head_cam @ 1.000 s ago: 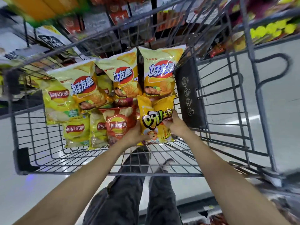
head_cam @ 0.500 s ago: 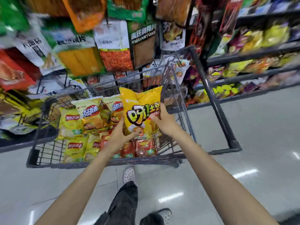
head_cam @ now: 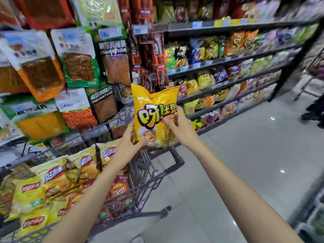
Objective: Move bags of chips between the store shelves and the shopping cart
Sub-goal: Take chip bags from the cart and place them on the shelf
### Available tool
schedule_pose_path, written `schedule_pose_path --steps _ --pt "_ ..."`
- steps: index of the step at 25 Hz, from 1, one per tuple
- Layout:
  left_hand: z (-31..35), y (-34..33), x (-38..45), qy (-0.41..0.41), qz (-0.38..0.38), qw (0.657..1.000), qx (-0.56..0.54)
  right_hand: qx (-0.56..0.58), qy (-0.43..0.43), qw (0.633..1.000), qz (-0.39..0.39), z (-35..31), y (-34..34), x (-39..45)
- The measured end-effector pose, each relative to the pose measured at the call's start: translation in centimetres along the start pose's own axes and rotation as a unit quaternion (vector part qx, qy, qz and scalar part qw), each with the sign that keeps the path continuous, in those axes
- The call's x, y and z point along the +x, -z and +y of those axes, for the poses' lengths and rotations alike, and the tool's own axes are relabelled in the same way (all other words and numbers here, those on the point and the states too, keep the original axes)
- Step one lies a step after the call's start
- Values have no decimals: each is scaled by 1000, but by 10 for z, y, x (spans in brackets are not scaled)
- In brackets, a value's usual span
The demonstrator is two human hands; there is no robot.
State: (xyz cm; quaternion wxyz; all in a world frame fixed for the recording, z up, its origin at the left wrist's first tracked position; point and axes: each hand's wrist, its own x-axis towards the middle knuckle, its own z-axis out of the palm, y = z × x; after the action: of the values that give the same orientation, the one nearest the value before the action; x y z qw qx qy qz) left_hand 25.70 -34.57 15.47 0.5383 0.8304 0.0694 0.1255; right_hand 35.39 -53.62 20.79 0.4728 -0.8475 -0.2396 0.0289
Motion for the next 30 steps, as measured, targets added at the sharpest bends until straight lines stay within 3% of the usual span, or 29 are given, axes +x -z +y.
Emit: schedule_pose_path --steps 7,11,22,26,30 --pt "75 -129 80 -59 -146 987 -40 -48 -82 981 168 80 126 -7" --pt "96 -215 138 -89 -219 971 -33 -42 -139 968 203 145 190 6" --pt "165 -407 331 -153 -316 935 -47 -79 -203 940 261 266 370 121" --pt "159 -469 390 -122 -337 933 -41 -64 -200 945 253 324 407 165" --pt "172 -524 453 -99 -308 945 -44 -67 -190 959 200 377 460 230"
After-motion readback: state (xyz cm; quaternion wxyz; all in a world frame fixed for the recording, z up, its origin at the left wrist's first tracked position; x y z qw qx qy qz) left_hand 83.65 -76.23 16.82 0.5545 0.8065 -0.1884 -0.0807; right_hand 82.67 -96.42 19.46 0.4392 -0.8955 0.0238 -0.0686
